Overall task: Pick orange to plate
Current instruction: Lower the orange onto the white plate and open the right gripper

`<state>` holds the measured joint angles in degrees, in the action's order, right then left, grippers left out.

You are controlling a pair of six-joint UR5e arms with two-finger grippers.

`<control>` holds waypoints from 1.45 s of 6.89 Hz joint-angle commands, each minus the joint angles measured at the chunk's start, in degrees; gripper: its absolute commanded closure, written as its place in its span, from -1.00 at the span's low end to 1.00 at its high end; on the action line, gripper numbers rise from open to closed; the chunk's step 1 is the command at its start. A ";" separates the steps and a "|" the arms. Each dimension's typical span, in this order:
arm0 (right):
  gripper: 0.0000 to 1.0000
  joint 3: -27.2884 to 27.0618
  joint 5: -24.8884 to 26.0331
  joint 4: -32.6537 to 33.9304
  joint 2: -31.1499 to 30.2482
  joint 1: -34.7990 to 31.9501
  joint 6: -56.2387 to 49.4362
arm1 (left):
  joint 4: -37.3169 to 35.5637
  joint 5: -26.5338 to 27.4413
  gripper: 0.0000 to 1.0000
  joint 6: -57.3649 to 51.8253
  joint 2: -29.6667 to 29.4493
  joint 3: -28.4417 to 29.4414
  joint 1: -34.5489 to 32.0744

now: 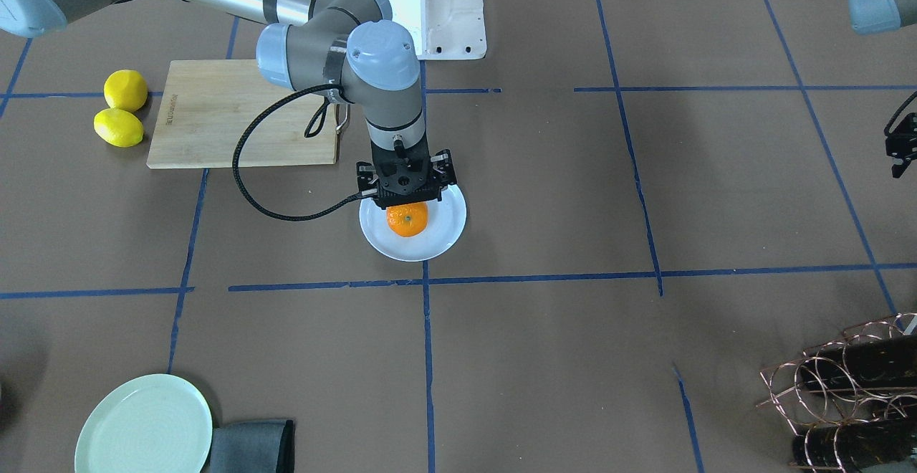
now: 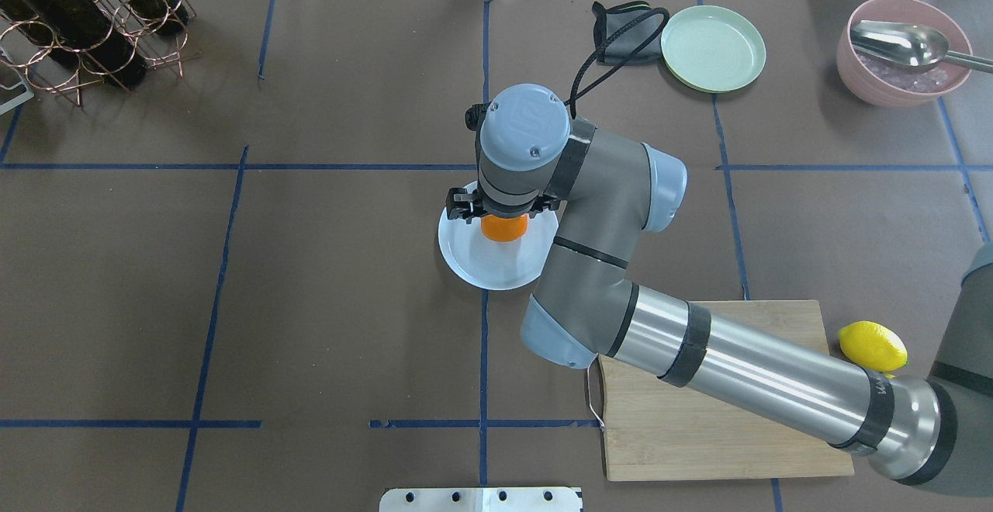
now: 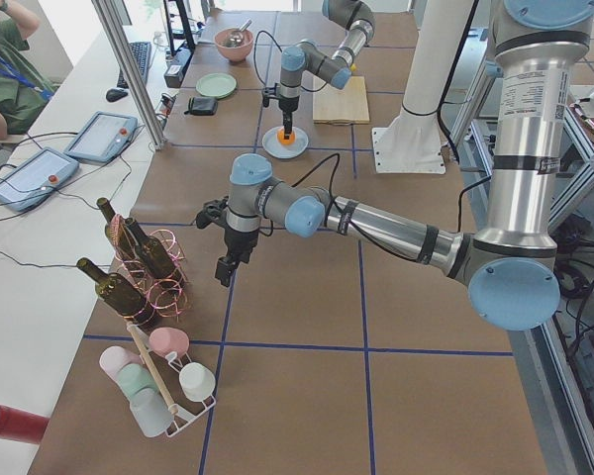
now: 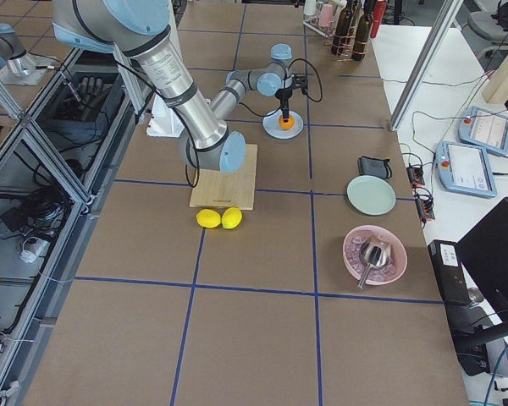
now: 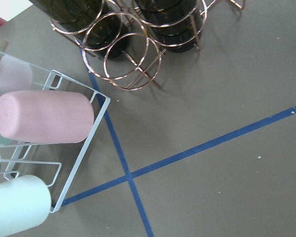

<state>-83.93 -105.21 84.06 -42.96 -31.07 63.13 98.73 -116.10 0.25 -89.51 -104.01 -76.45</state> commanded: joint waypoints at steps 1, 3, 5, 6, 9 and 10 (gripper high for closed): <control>-1.00 -3.41 -3.92 2.84 -0.63 -4.58 -0.55 | -0.02 -0.71 -1.00 -1.30 1.44 0.21 -1.94; -1.00 -14.44 -6.67 13.35 -7.53 -9.60 -9.63 | -0.11 -5.25 -1.00 -1.39 2.85 2.04 -5.36; -1.00 -22.14 -12.26 17.26 -17.12 -18.97 -24.38 | -4.57 -12.55 -1.00 -12.76 2.41 6.70 -11.08; -1.00 -22.24 -15.69 17.45 -20.12 -23.64 -30.37 | -9.03 -16.05 -1.00 -12.81 2.50 6.98 -12.66; -1.00 -22.24 -22.82 17.01 -29.08 -33.58 -43.57 | -18.31 -23.54 -1.00 -12.11 2.05 7.06 -13.55; -1.00 -22.07 -24.76 17.01 -32.85 -37.27 -49.53 | -18.22 -23.39 -1.00 -12.11 1.88 6.72 -13.72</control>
<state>-106.10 -127.31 101.17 -71.45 -63.92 20.23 81.04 -138.54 -11.92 -87.57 -97.21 -89.96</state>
